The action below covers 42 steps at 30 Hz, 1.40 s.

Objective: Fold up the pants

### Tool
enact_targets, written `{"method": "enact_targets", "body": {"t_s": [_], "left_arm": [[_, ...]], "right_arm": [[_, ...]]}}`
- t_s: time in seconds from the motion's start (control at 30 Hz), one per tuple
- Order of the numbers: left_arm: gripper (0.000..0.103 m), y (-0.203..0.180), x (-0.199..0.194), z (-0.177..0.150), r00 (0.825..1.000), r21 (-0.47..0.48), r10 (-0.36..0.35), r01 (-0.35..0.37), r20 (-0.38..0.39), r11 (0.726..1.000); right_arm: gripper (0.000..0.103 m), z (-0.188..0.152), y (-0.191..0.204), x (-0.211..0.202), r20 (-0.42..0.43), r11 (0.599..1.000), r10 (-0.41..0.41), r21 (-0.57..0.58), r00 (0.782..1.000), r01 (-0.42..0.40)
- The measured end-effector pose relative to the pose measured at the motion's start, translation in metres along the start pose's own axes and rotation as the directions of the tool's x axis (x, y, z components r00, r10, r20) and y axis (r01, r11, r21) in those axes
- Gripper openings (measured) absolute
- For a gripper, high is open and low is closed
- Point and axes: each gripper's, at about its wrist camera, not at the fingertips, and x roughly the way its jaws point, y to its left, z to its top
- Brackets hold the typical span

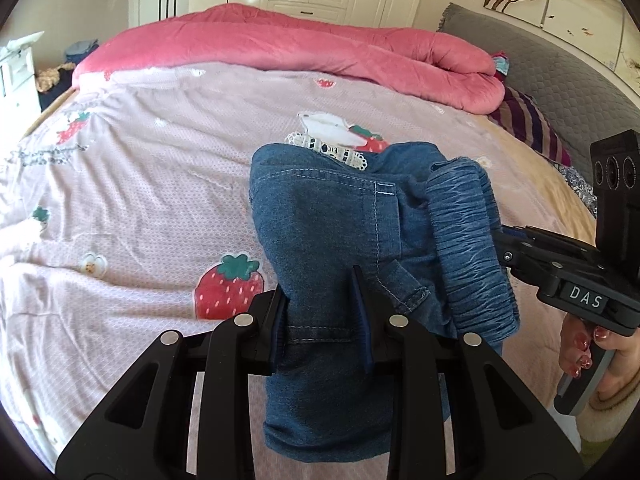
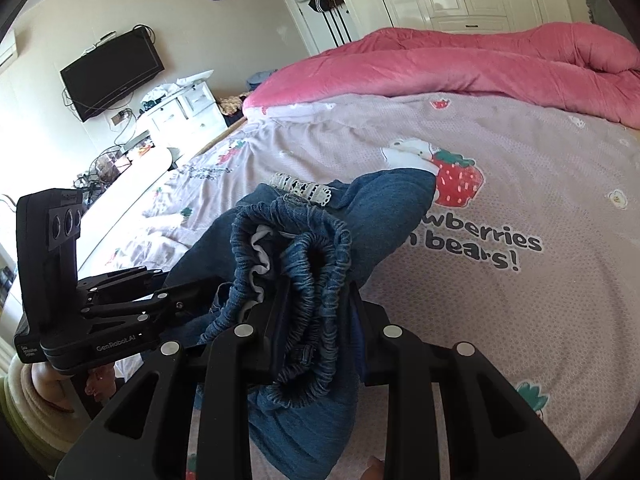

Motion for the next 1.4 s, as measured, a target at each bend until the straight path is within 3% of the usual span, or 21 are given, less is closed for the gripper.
{"method": "enact_targets", "body": {"t_s": [0.3,0.57,0.63,0.7,0.93,1.03,1.1,1.4], "left_arm": [[0.02,0.012,0.035,-0.01,0.998,-0.028,0.005,-0.007,-0.059,1.0],[0.022,0.018,0.041,-0.014,0.997,-0.044,-0.003,0.0,-0.073,0.999],[0.022,0.019,0.041,-0.015,0.997,-0.046,-0.005,0.002,-0.073,0.999],[0.022,0.019,0.041,-0.015,0.997,-0.046,-0.006,0.002,-0.073,0.999],[0.023,0.02,0.039,-0.016,0.997,-0.048,-0.009,0.006,-0.073,0.999],[0.028,0.021,0.038,-0.016,0.997,-0.052,-0.006,0.002,-0.072,0.999],[0.039,0.022,0.037,-0.017,0.997,-0.055,0.0,-0.004,-0.074,0.998],[0.062,0.031,0.024,-0.019,0.998,-0.083,0.003,-0.008,-0.061,0.997]], "right_arm": [[0.026,-0.013,-0.023,0.032,-0.07,0.998,-0.026,0.06,0.997,0.03],[0.04,-0.014,-0.027,0.036,-0.09,0.994,-0.051,0.09,0.995,0.059],[0.054,-0.014,-0.028,0.033,-0.087,0.992,-0.058,0.104,0.995,0.067],[0.061,-0.014,-0.029,0.029,-0.078,0.991,-0.054,0.118,0.995,0.063],[0.068,-0.014,-0.028,0.018,-0.067,0.991,-0.076,0.108,0.995,0.083],[0.071,-0.015,-0.029,0.014,-0.066,0.99,-0.08,0.111,0.995,0.087],[0.075,-0.016,-0.029,0.013,-0.068,0.99,-0.082,0.11,0.994,0.089],[0.083,-0.021,-0.023,0.005,-0.059,0.99,-0.079,0.117,0.995,0.085]]}}
